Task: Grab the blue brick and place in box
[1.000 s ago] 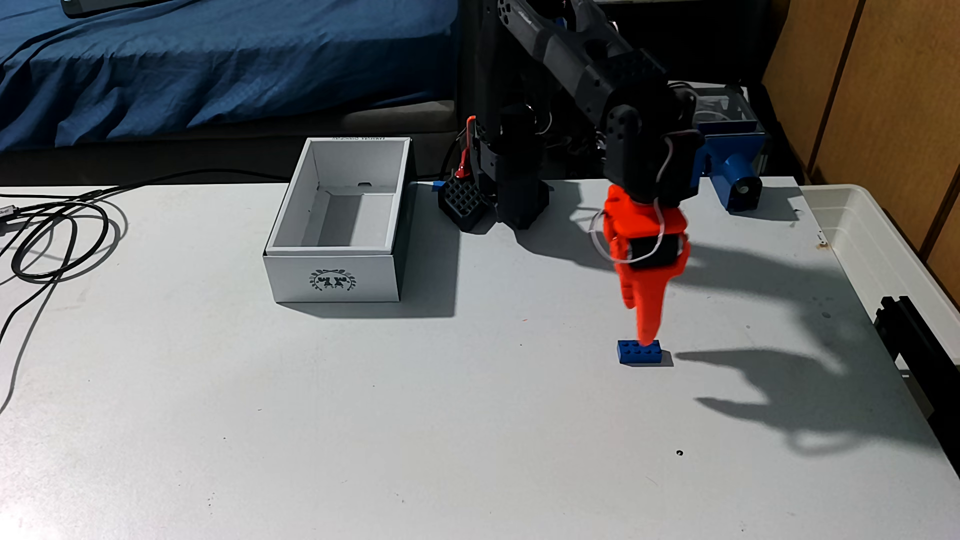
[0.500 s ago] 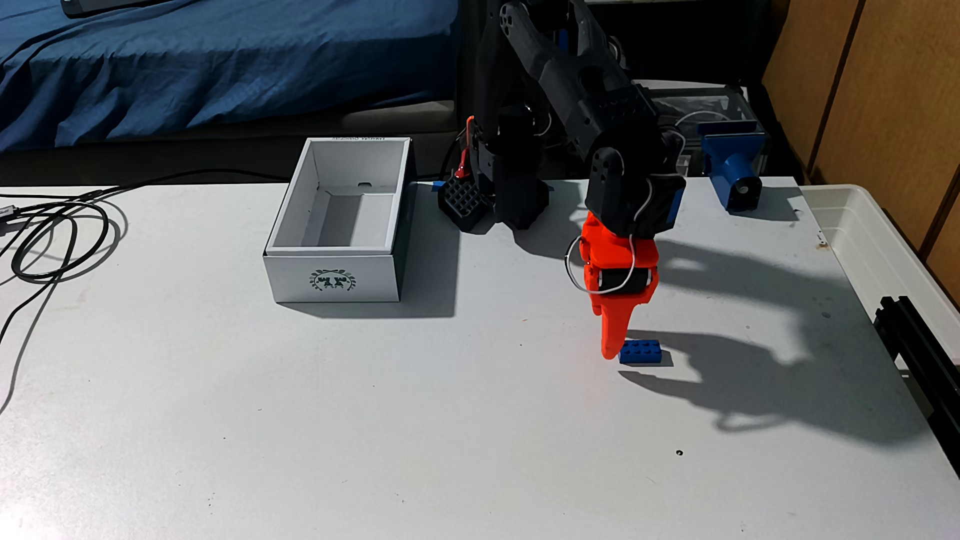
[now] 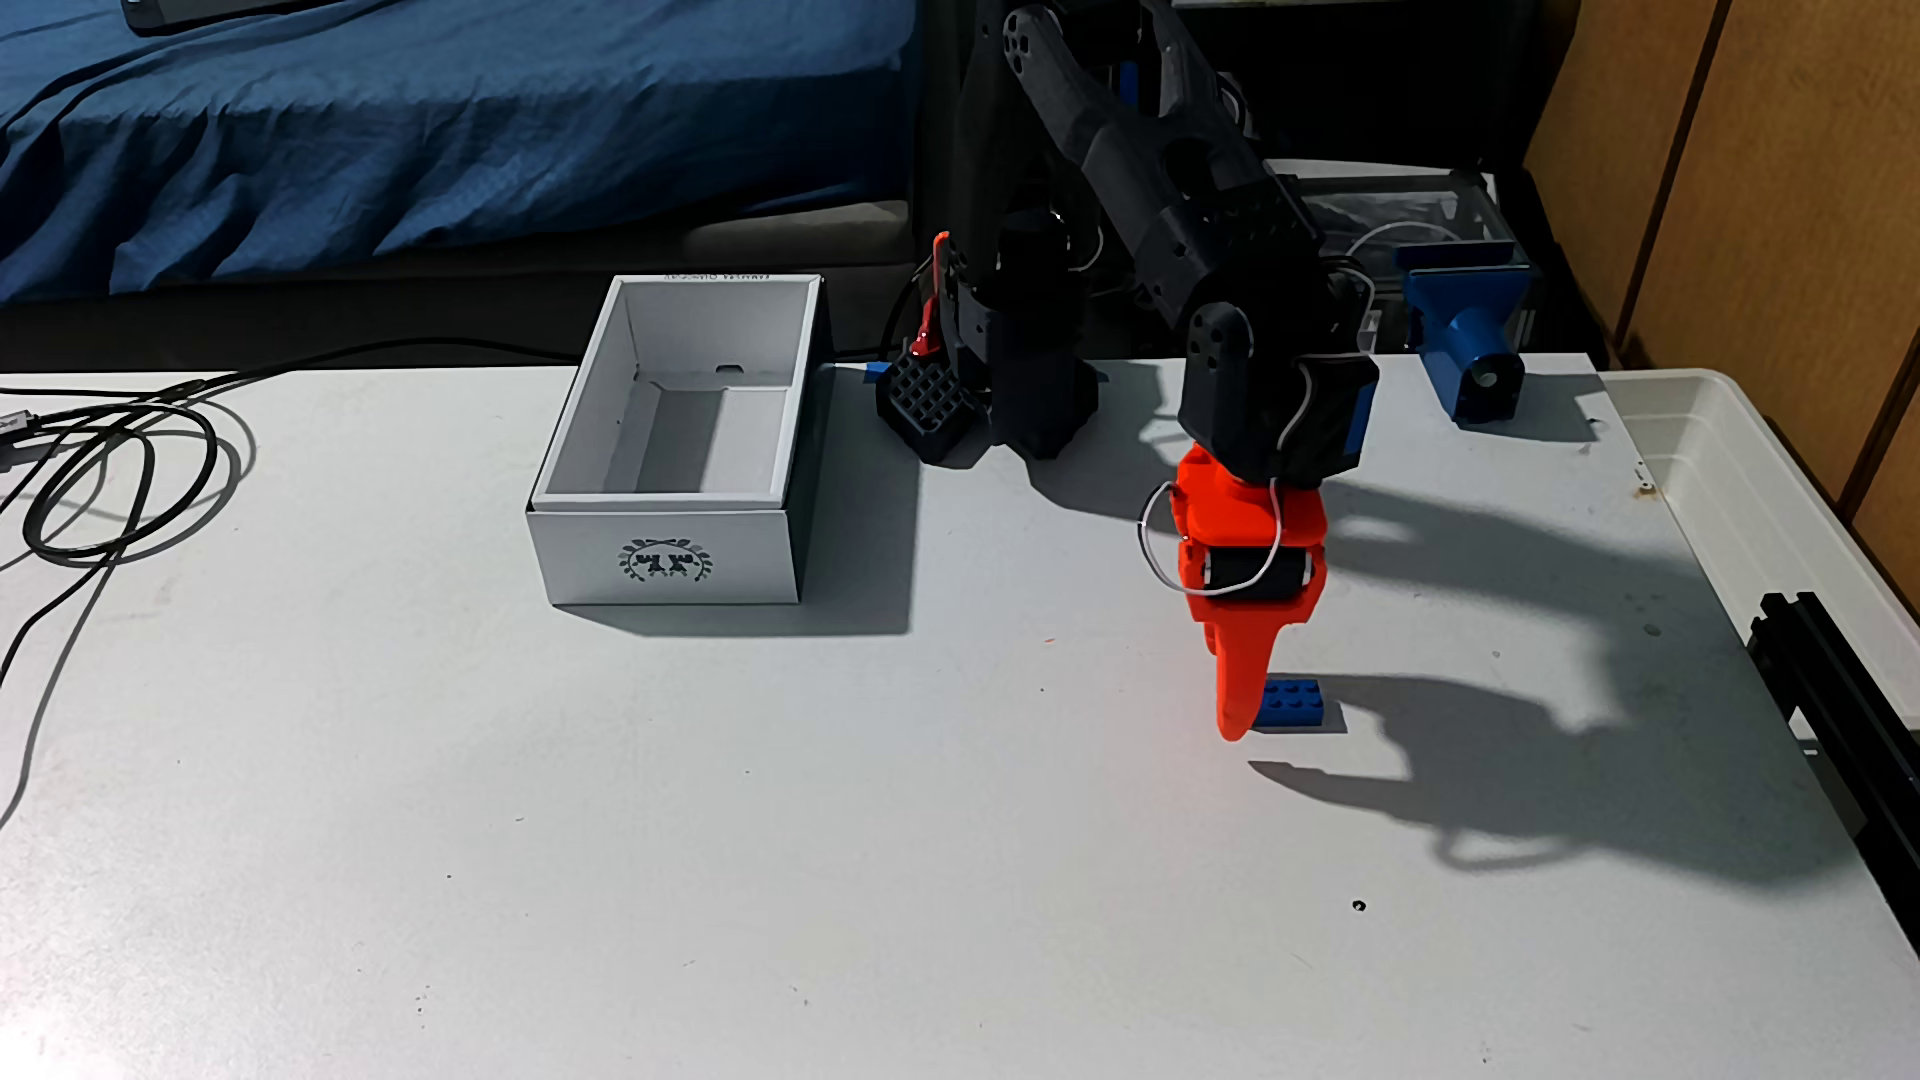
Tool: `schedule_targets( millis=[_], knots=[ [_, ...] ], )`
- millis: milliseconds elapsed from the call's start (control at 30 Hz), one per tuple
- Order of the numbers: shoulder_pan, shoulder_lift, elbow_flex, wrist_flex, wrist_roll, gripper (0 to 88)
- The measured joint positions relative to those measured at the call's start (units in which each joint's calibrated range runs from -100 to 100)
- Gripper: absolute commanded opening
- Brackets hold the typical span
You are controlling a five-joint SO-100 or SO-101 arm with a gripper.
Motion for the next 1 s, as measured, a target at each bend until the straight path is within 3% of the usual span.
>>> schedule_targets(
  millis=[300,1000],
  knots=[
    [-2.88,0.00,0.00,-0.97,-3.42,22.6],
    [-3.10,8.61,-10.10,1.41,-4.26,22.5]
  ],
)
